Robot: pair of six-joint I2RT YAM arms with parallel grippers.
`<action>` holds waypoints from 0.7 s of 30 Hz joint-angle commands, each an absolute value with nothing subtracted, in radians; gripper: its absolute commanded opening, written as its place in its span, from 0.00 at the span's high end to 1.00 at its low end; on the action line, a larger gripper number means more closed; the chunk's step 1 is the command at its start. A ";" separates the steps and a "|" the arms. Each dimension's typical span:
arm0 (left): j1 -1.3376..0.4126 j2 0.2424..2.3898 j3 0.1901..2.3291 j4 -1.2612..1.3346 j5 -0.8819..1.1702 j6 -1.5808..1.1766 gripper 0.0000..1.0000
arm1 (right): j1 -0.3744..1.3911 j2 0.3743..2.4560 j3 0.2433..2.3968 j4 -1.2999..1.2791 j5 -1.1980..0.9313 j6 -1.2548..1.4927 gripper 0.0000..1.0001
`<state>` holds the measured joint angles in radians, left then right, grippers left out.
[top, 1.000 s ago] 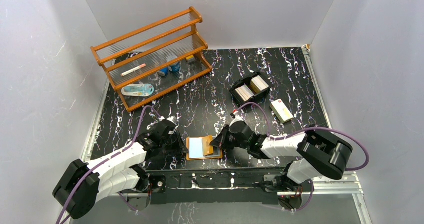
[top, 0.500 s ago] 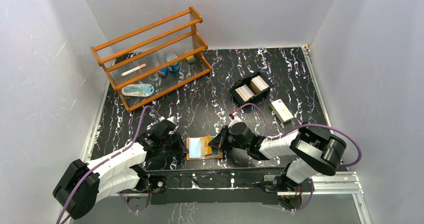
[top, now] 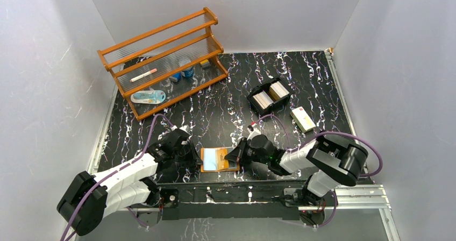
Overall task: Put the credit cards into the card holder
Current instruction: Insert the credit card into the card holder.
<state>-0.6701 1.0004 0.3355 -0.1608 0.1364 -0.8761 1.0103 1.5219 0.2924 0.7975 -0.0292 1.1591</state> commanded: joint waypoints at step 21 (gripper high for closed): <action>-0.667 0.982 0.284 -0.175 0.182 -0.927 0.98 | 1.064 1.453 0.559 0.163 0.115 1.059 0.66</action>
<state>-0.6693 0.9848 0.3149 -0.1413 0.1593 -0.9199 1.0580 1.5440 0.4713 0.5194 0.0105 1.1587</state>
